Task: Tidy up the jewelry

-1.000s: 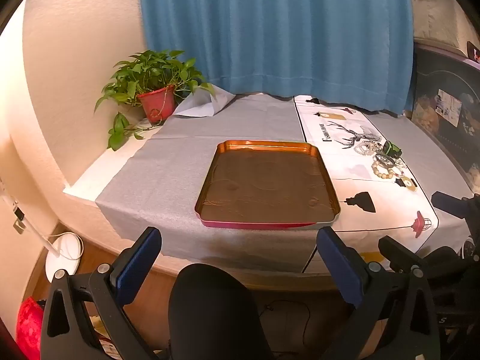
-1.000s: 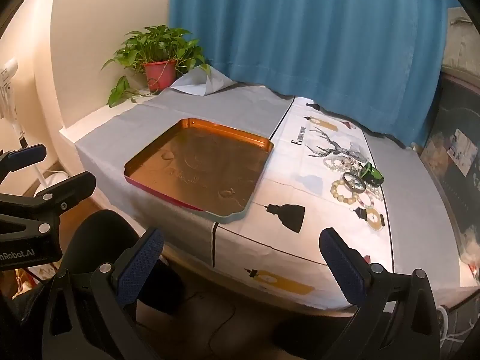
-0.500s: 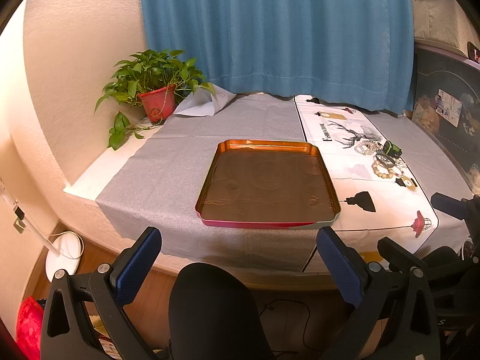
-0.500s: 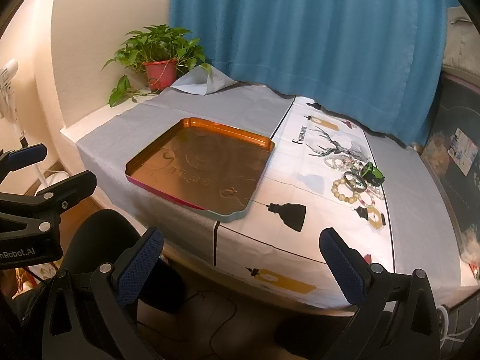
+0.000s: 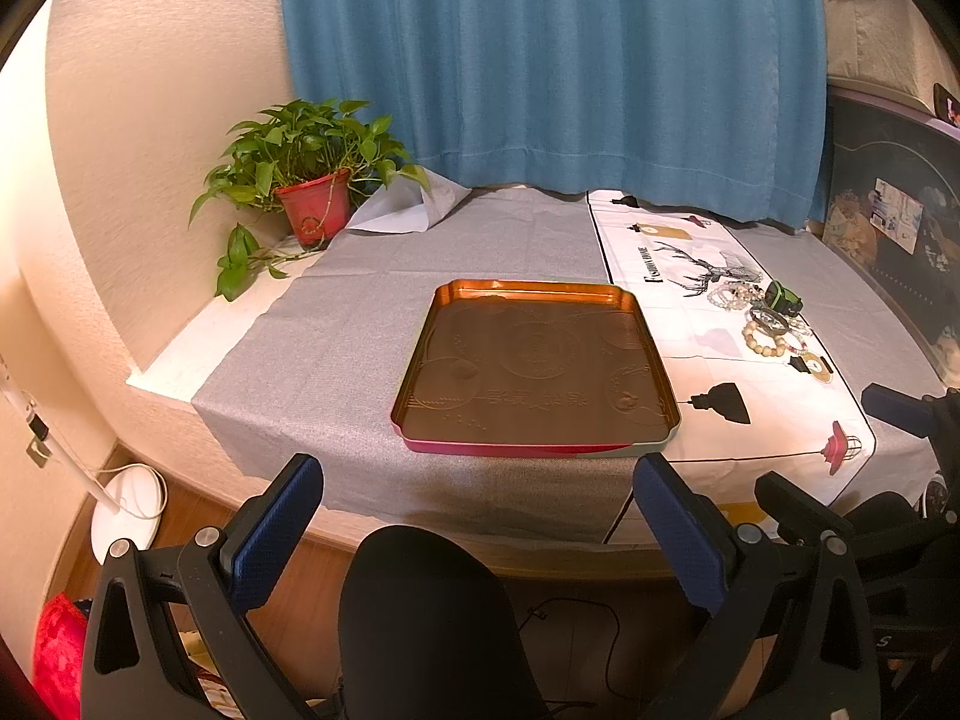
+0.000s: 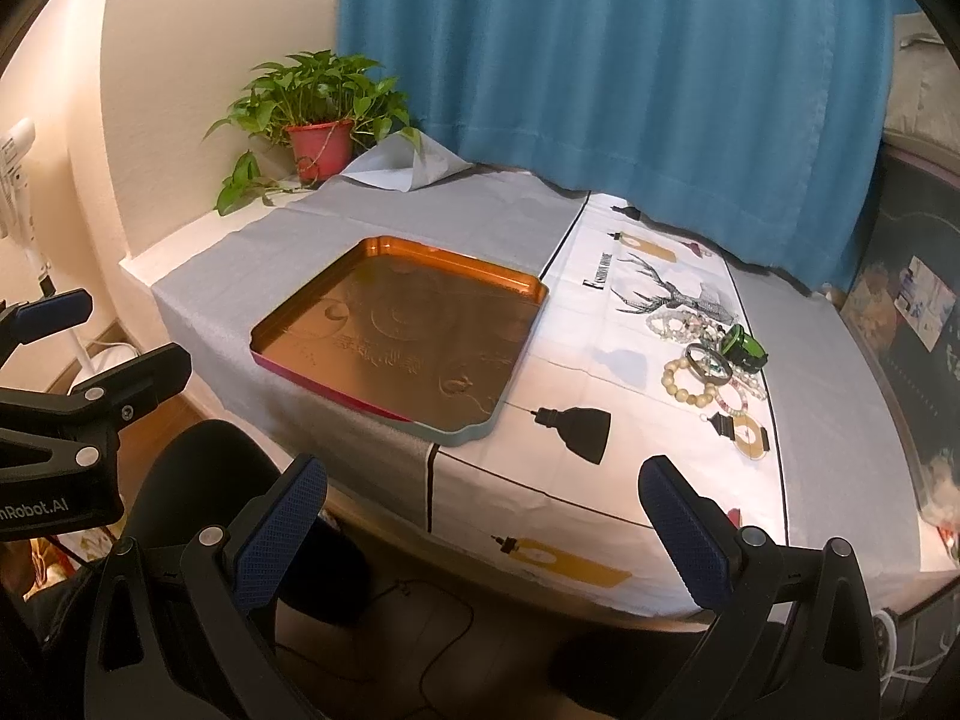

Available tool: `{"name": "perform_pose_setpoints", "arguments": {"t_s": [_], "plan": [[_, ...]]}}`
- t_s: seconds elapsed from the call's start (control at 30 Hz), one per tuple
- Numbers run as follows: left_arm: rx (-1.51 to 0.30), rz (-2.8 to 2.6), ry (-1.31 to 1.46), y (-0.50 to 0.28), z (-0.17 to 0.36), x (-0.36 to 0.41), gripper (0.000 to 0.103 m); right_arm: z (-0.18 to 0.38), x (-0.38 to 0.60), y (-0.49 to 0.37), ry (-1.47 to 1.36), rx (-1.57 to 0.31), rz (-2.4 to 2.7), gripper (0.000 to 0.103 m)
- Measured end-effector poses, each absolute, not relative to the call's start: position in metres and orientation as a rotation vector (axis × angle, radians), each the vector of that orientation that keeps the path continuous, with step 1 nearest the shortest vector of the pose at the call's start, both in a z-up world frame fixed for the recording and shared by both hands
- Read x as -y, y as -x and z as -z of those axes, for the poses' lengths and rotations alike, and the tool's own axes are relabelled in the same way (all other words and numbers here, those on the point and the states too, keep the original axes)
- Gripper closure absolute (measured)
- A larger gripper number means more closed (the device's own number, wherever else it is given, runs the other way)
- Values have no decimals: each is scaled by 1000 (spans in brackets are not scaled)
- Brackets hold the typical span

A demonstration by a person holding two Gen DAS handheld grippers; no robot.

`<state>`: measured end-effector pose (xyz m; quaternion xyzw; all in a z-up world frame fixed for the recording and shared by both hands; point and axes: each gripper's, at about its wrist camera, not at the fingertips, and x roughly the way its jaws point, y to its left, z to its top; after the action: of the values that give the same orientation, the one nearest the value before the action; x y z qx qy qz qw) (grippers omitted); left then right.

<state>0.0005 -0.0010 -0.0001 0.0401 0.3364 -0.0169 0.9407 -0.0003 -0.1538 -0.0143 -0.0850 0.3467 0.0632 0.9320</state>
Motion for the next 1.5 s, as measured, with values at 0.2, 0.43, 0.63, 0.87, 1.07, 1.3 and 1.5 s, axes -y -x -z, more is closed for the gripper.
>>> {"name": "perform_pose_setpoints", "arguments": {"t_s": [0.2, 0.43, 0.63, 0.87, 1.07, 1.3, 1.5], "plan": [[-689, 35, -82, -1, 0, 1, 0, 14, 153, 0, 173, -709, -130, 0], [-686, 32, -81, 0, 0, 1, 0, 14, 153, 0, 173, -709, -128, 0], [-687, 33, -81, -1, 0, 1, 0, 14, 154, 1, 172, -709, -128, 0], [-688, 33, -81, -1, 0, 1, 0, 14, 154, 0, 172, -708, -129, 0], [-687, 33, -81, -1, 0, 1, 0, 14, 154, 1, 171, -709, -130, 0], [-689, 34, -82, -1, 0, 1, 0, 14, 154, 1, 171, -709, -130, 0], [-690, 33, -82, -1, 0, 1, 0, 16, 152, 3, 170, -710, -129, 0]]}}
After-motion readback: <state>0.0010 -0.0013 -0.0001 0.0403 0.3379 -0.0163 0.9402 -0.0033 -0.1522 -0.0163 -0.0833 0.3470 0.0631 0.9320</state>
